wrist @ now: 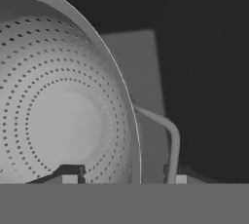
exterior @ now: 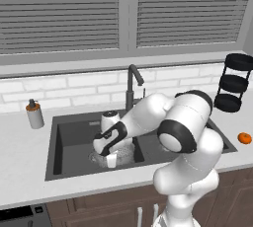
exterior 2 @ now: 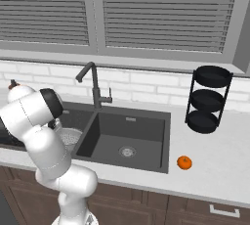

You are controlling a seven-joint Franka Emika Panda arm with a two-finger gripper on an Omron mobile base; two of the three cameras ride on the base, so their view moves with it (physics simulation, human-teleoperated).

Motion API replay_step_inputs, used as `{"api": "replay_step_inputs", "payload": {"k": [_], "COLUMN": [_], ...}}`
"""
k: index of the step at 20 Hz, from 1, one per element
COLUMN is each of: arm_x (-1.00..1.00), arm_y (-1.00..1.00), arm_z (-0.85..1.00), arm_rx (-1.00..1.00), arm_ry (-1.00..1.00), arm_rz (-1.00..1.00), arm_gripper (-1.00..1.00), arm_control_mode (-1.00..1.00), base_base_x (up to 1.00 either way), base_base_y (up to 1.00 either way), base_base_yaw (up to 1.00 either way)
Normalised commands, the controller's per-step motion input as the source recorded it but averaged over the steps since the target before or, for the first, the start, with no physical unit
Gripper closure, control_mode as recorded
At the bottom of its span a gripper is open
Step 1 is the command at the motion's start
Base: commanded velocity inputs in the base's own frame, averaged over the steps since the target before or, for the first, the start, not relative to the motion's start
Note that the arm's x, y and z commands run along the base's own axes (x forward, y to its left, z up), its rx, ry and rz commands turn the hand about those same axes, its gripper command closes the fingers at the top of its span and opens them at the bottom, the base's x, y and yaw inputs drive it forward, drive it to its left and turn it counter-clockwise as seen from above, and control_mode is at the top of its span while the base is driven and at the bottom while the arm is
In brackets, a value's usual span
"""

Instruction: Put the colander in the sink, put the orange in the colander, and turn on the sink faucet and pour water over the colander.

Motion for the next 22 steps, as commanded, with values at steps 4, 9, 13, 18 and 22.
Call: {"api": "replay_step_inputs", "payload": {"k": [4, 9, 13, 18, 22], "arm_x": [0.00, -0.01, -0.03, -0.32, -0.78], "arm_y": [0.00, 0.00, -0.01, -0.31, -0.88], "arm_z": [0.15, 0.56, 0.77, 0.75, 0.33], "arm_rx": [0.00, 0.00, 0.00, 0.00, 0.00], "arm_ry": [0.00, 0.00, 0.00, 0.00, -0.03], "arm_rz": [0.00, 0.00, 0.00, 0.03, 0.23], "arm_gripper": [-1.00, -1.00, -1.00, -1.00, -1.00], "arm_control_mode": [-1.00, -1.00, -1.00, -1.00, -1.00], "base_base_x": [0.00, 0.00, 0.00, 0.00, 0.00], "base_base_y": [0.00, 0.00, 0.00, 0.00, 0.00], "base_base_yaw": [0.00, 0.00, 0.00, 0.00, 0.00]}}
